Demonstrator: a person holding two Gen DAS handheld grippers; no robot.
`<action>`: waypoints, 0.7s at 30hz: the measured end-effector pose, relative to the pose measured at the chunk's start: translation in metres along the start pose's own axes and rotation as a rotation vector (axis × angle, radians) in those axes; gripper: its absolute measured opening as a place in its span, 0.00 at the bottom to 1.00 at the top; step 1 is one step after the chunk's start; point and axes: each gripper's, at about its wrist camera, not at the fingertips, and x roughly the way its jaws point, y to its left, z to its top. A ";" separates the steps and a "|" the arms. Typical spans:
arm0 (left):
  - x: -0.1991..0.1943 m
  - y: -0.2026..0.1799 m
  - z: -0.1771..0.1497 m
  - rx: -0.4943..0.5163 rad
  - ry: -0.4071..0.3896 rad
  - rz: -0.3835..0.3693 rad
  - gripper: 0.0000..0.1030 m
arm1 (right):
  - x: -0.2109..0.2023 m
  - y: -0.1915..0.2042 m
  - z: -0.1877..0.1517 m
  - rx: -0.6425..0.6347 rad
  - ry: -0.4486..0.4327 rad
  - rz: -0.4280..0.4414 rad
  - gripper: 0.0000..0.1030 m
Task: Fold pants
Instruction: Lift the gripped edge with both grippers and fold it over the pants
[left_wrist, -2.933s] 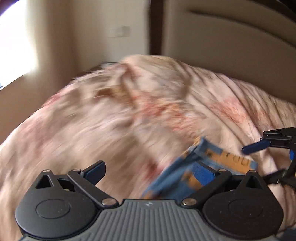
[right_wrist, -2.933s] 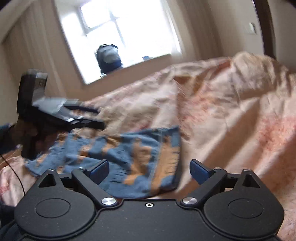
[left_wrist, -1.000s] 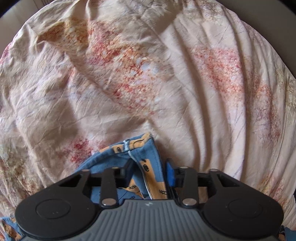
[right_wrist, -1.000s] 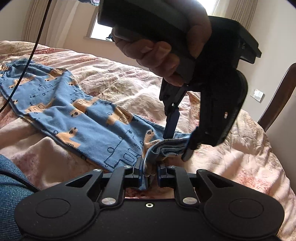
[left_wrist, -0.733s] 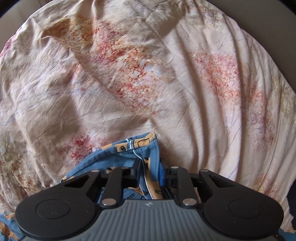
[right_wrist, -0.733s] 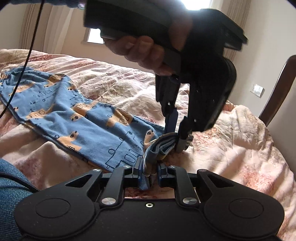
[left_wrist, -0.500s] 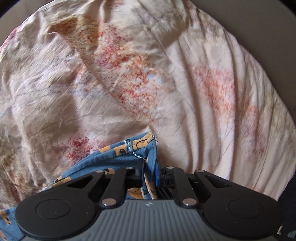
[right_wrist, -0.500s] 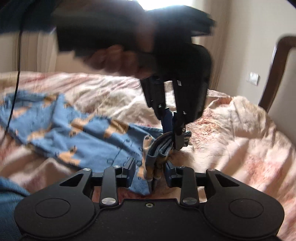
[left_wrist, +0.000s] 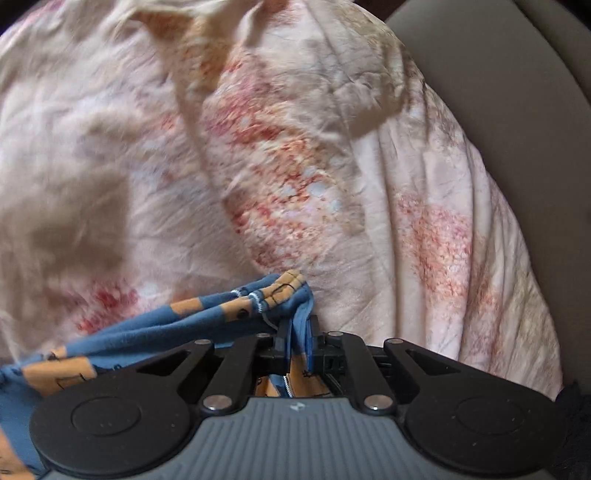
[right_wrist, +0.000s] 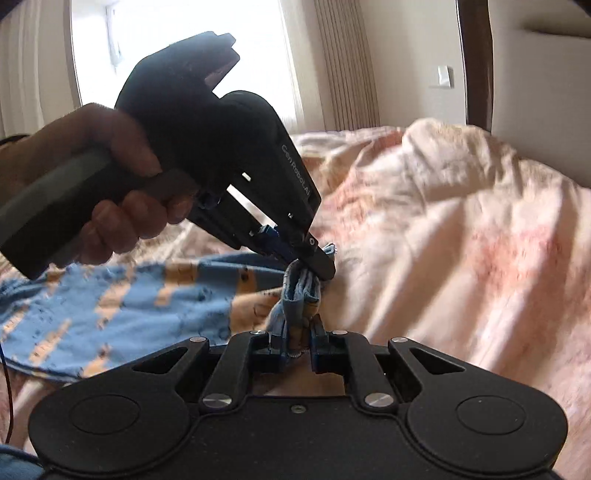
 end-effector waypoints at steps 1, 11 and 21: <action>-0.002 0.002 -0.002 -0.004 -0.012 -0.017 0.07 | -0.001 0.000 -0.001 0.003 0.002 -0.002 0.12; -0.083 0.035 -0.010 0.035 -0.108 -0.239 0.07 | -0.030 0.042 0.018 -0.201 -0.084 0.010 0.12; -0.185 0.102 -0.050 -0.007 -0.228 -0.264 0.07 | -0.046 0.138 0.054 -0.565 -0.063 0.185 0.12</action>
